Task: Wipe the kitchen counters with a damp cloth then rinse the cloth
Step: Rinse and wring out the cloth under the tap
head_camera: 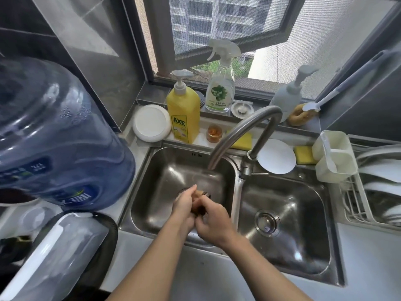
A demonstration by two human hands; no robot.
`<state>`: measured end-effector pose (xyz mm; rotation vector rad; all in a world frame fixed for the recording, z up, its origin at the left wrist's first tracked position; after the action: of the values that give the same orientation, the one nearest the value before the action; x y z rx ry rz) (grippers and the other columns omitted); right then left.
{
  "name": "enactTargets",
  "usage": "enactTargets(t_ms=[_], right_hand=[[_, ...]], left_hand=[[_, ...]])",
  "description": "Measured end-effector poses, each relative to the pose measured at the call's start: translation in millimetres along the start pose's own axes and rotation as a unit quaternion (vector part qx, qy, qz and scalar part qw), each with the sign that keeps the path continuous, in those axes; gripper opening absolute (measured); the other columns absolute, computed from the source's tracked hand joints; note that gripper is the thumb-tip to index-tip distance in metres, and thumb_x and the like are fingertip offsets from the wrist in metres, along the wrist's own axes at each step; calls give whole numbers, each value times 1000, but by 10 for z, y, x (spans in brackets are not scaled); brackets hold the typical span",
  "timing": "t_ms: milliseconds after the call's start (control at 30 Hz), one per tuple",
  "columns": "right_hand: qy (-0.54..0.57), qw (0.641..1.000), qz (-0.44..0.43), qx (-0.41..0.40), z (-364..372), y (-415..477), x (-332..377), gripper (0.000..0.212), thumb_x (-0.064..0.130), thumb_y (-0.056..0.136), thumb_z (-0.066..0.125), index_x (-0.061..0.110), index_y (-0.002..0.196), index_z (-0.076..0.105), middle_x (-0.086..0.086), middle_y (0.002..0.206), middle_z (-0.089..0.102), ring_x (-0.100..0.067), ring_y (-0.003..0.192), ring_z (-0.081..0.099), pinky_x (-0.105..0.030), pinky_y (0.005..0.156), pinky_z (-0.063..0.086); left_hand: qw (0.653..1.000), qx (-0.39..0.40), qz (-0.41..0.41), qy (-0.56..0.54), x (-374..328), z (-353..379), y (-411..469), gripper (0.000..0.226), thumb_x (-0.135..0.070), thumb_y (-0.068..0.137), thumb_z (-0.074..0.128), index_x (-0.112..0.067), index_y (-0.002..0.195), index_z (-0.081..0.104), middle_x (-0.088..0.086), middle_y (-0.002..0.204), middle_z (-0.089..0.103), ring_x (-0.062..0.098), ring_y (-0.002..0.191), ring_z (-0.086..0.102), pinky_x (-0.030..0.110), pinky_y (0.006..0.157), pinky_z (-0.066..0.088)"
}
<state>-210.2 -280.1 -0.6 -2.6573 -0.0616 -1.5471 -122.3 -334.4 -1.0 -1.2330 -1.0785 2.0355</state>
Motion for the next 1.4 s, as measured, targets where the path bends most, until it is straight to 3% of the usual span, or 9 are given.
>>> enactTargets(t_ms=[100,200,367,767,933,1067,1167,1267,1400], right_hand=[[71,997,-2,-36,12,-44,-9,25,1,66,51,18,82,59,8,79,66,-14,71,63,-30,66,51],[144,979,46,-136,-78,-84,-72,19,-3,67,52,12,76,59,5,70,62,-11,65,59,-22,63,48],[196,947,172,-189,-223,-135,-342,23,-13,73,54,9,77,61,1,65,62,-10,62,56,-21,62,48],[183,932,271,-155,-208,-170,-702,21,-7,76,60,13,78,65,-3,69,64,-9,63,55,-21,63,47],[191,930,277,-149,-203,-172,-718,20,-7,76,61,12,80,66,-4,70,64,-11,66,55,-21,63,47],[225,931,266,-113,-196,-145,-624,17,-2,81,66,9,93,67,-4,81,67,-12,74,59,-17,68,49],[306,914,261,-55,-120,-89,-517,25,12,87,70,12,111,63,-4,101,73,-11,92,68,-21,81,53],[328,893,301,-63,-56,-32,-494,28,25,86,73,16,110,61,-6,104,73,-15,97,69,-33,86,56],[311,899,295,-89,-116,-37,-470,30,15,81,78,3,100,58,-11,92,73,-18,82,69,-31,76,54]], left_hand=[[999,-26,-27,19,-39,16,35,30,-24,81,79,-12,68,55,8,61,56,23,53,55,35,62,53],[992,-83,49,87,-51,57,76,38,-11,67,89,-14,68,51,8,60,58,22,54,55,34,56,53],[948,-128,118,267,-12,141,135,34,5,65,73,-17,59,46,2,49,45,20,42,41,23,39,38],[905,-142,156,368,171,169,414,35,6,72,56,-19,56,37,4,61,35,17,51,34,18,37,27],[918,-133,129,351,171,164,407,36,4,78,56,-20,58,39,0,58,40,16,42,40,23,43,35],[958,-50,86,268,189,173,377,36,-6,79,70,-18,61,42,0,46,42,16,36,37,21,38,32],[991,25,44,126,205,189,309,22,-24,86,72,-12,78,55,4,60,55,17,47,53,29,51,44],[996,61,19,61,254,136,270,22,-28,91,63,-6,95,60,12,74,63,23,61,63,32,59,52],[979,9,132,153,251,-11,211,14,-14,96,58,-10,83,63,8,77,65,14,65,61,24,56,50]])
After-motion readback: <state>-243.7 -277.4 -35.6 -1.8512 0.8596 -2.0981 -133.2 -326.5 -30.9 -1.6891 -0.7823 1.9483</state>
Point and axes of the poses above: each hand's wrist, its own y-axis towards the middle knuckle, its own z-axis out of the palm, x = y × z, the point moved 1 cm from there along y, towards the middle knuckle
